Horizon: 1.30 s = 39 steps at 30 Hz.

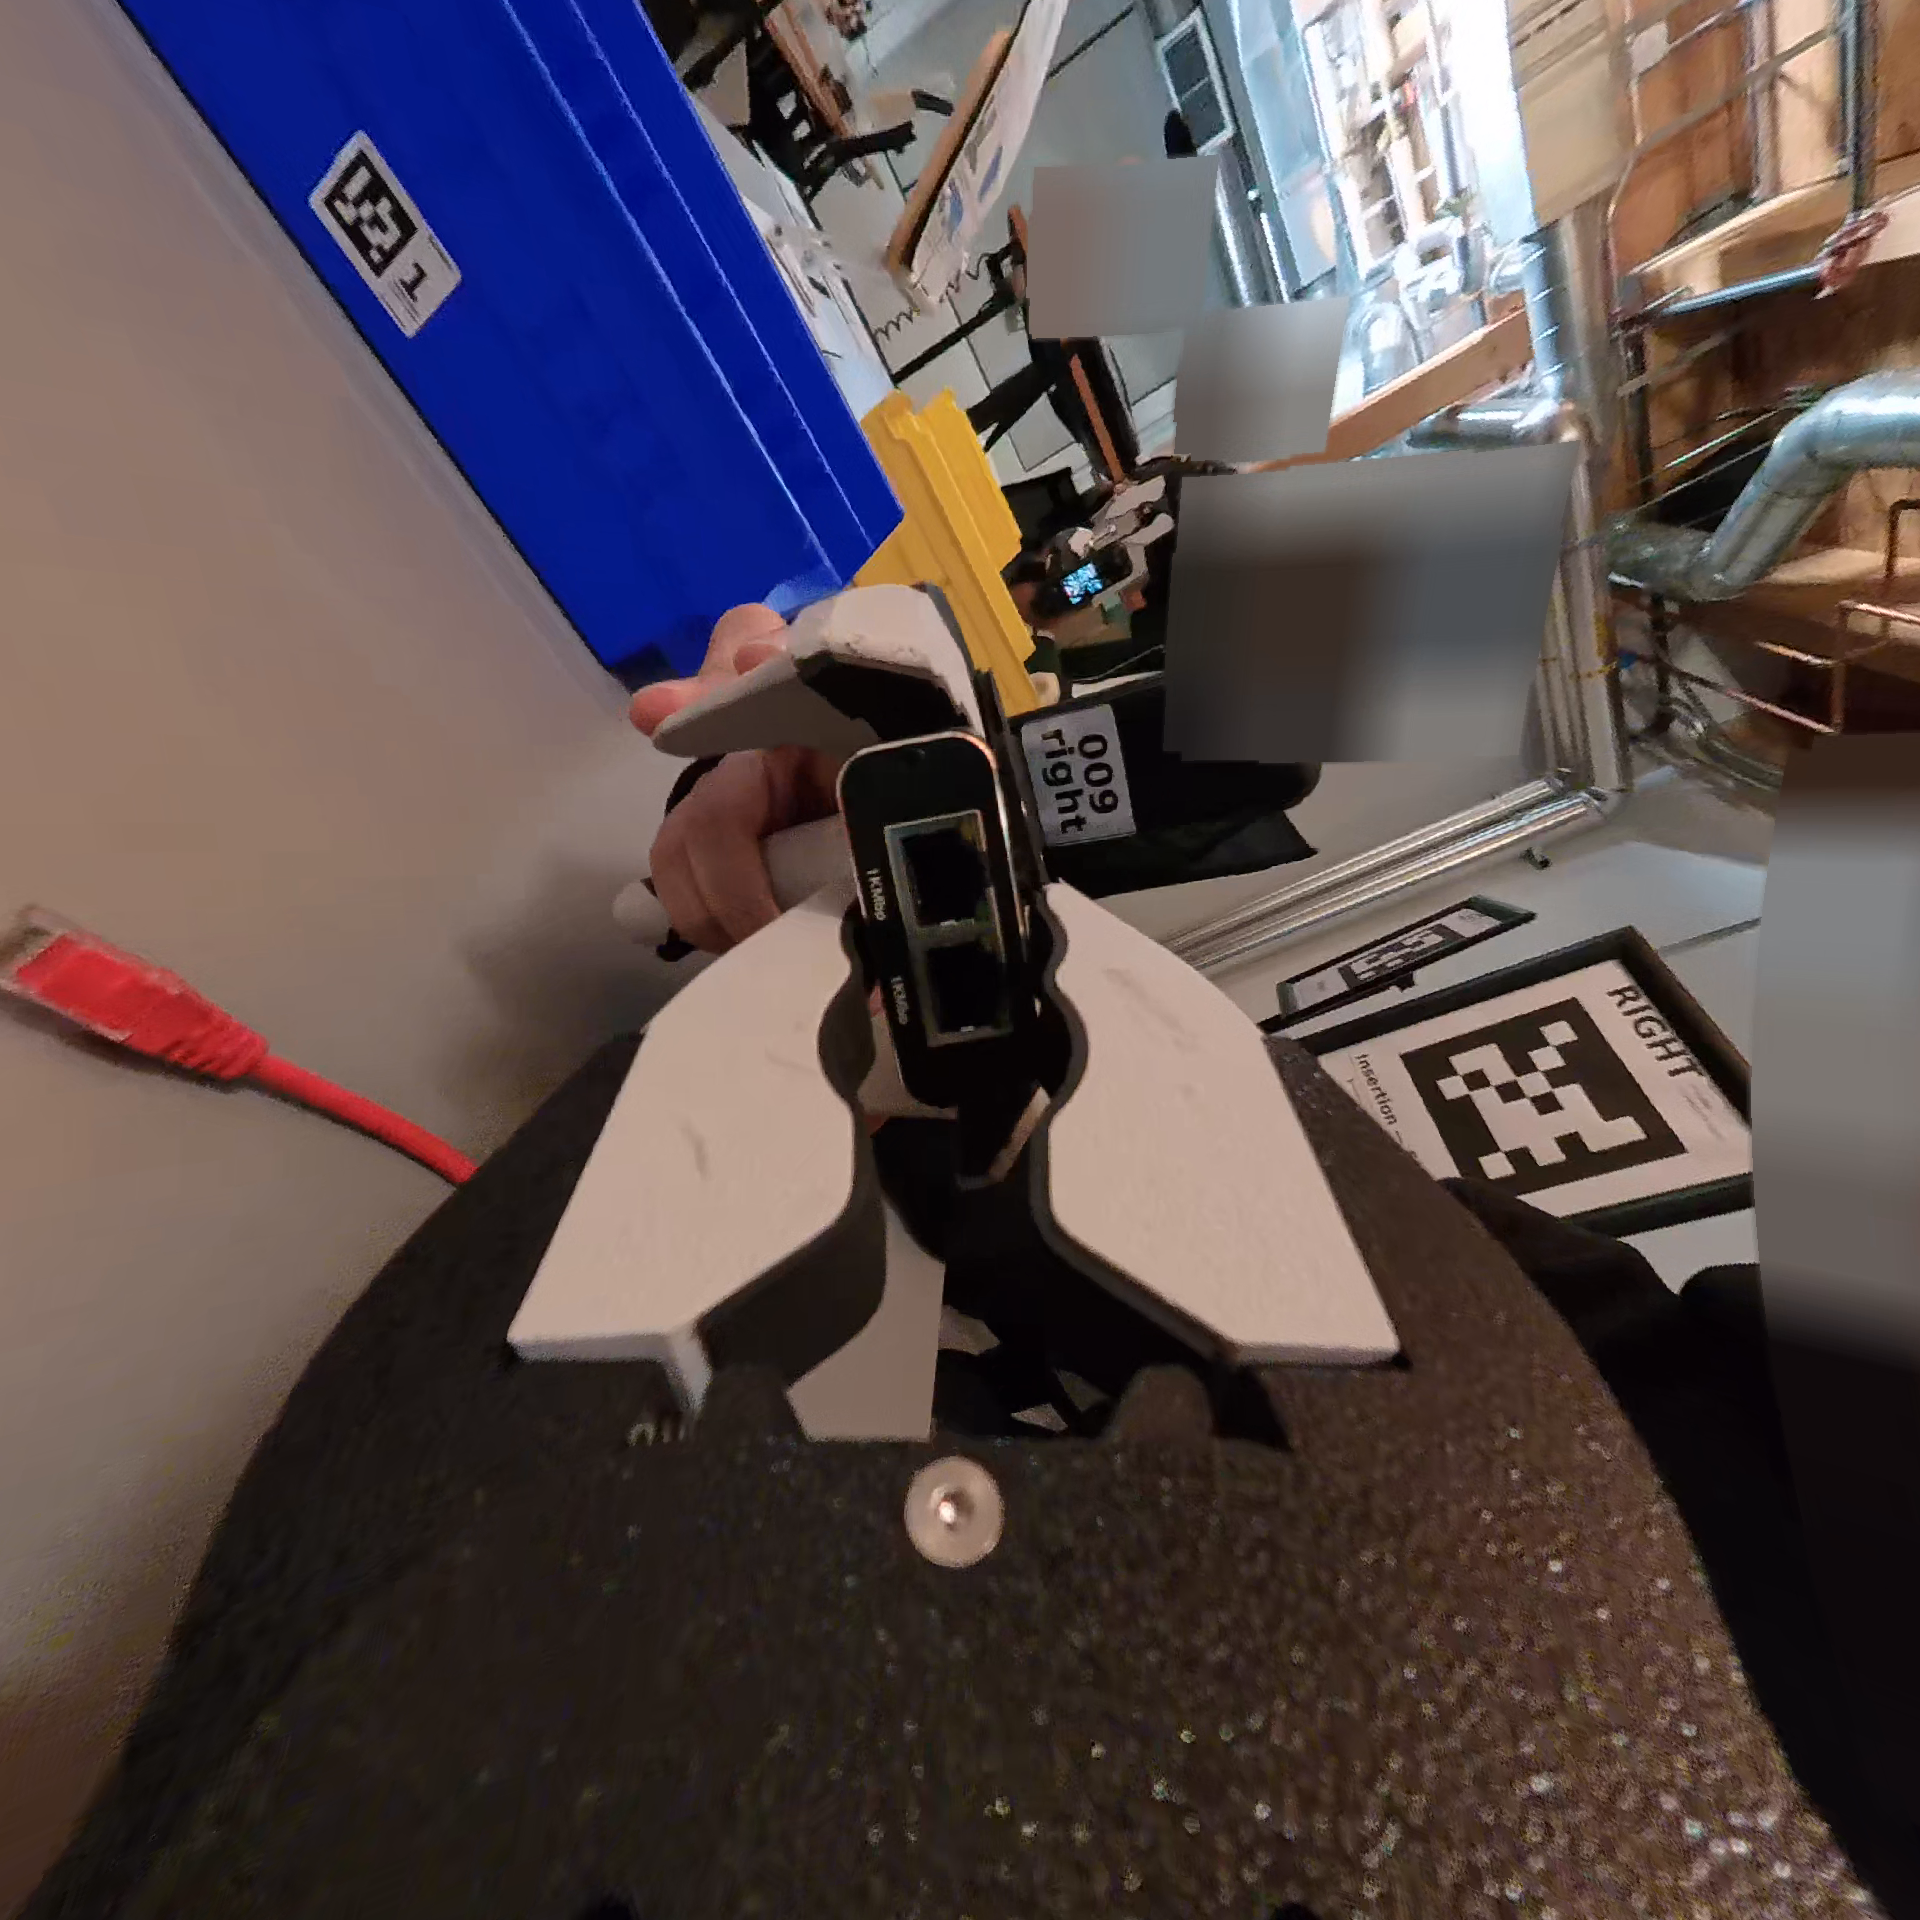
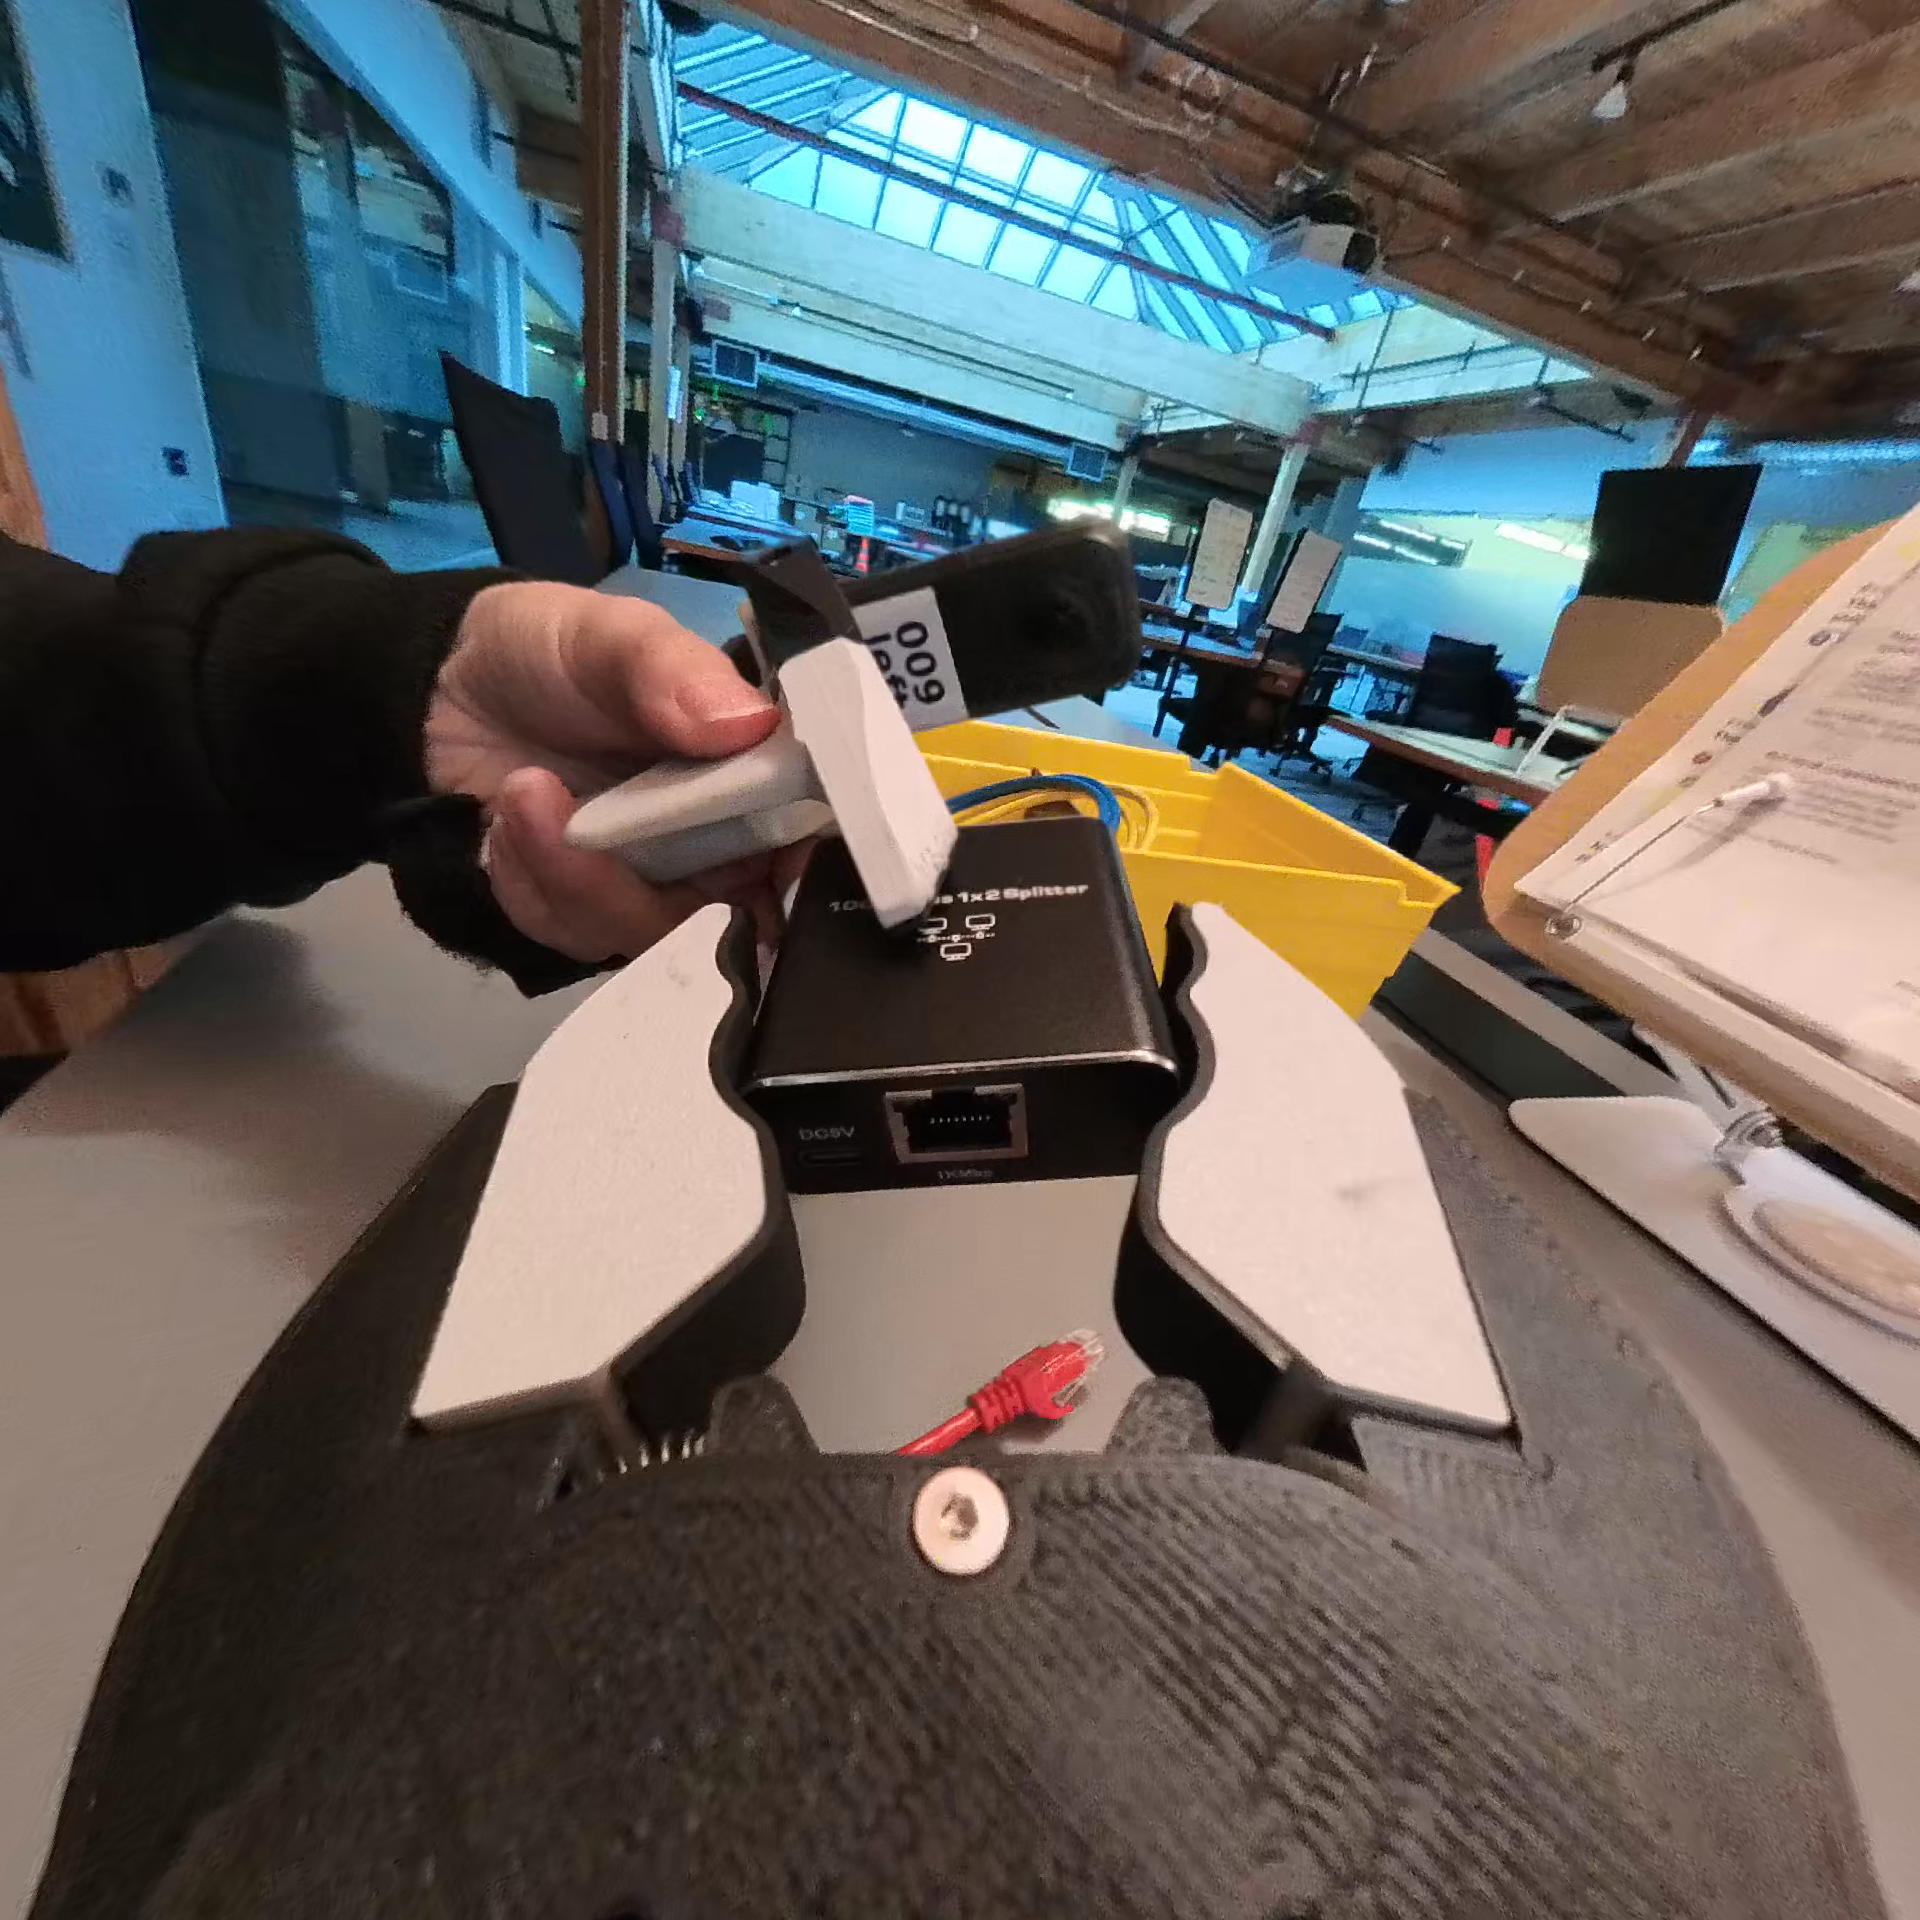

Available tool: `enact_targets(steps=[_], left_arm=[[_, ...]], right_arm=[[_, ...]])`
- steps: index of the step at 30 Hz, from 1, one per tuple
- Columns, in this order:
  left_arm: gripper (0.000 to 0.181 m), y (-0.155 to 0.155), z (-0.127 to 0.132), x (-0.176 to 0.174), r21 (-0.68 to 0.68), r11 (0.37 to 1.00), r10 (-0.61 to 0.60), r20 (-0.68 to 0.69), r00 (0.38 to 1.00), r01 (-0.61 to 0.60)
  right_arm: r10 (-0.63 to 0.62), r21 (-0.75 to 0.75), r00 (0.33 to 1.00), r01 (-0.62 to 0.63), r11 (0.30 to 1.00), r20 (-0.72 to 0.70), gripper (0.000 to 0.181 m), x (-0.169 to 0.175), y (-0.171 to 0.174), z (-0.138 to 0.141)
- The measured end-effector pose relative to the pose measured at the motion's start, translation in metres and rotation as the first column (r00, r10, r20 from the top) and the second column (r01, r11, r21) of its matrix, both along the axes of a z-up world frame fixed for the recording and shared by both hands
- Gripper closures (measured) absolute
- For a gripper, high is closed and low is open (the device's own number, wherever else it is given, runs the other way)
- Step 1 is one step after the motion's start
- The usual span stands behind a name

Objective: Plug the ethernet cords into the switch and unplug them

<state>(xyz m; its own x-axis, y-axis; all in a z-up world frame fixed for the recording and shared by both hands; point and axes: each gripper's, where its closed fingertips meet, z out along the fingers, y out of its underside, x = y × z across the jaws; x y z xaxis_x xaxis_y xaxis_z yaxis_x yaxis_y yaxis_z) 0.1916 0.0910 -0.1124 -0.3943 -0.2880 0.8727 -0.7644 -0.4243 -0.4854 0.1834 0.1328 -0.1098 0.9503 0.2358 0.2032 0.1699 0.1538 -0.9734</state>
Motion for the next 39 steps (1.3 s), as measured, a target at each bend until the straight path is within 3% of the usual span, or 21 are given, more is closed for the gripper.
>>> enact_targets(steps=[9,12,22,25,29,33,35,39], left_arm=[[0.156,-0.002,0.014,0.000,-0.060,0.998,0.013,-0.005,1.000,-0.013],[0.157,-0.003,0.015,0.000,-0.024,1.000,0.016,-0.002,1.000,-0.016],[0.156,0.001,0.013,0.001,-0.070,0.997,0.033,-0.028,0.999,-0.035],[0.153,0.001,0.017,0.002,-0.013,0.999,0.046,0.028,0.999,-0.046],[0.130,-0.002,0.021,0.001,0.076,0.996,0.046,0.095,0.994,-0.053],[0.126,0.007,0.021,-0.001,0.137,0.985,0.084,0.154,0.984,-0.106],[0.128,0.017,0.014,-0.004,0.233,0.960,0.116,0.184,0.976,-0.158],[0.135,0.049,-0.039,-0.008,0.599,0.758,0.223,0.133,0.966,-0.257]], right_arm=[[-0.034,0.029,0.999,0.033,0.999,0.035,0.106,0.002,0.000,0.000],[-0.061,0.045,0.997,0.059,0.997,0.046,0.104,0.003,0.000,0.003],[-0.016,0.016,1.000,0.016,1.000,-0.010,0.107,0.002,-0.001,0.003],[-0.007,0.019,0.999,0.008,1.000,-0.047,0.107,0.002,0.000,0.008],[0.002,0.026,0.994,0.001,1.000,-0.110,0.107,0.008,-0.003,0.011],[-0.005,0.063,0.989,0.014,0.998,-0.150,0.107,0.019,-0.012,0.019],[-0.023,0.076,0.987,0.035,0.996,-0.161,0.107,0.028,-0.017,0.022],[-0.098,0.087,0.979,0.115,0.990,-0.178,0.108,0.052,-0.027,0.023]])
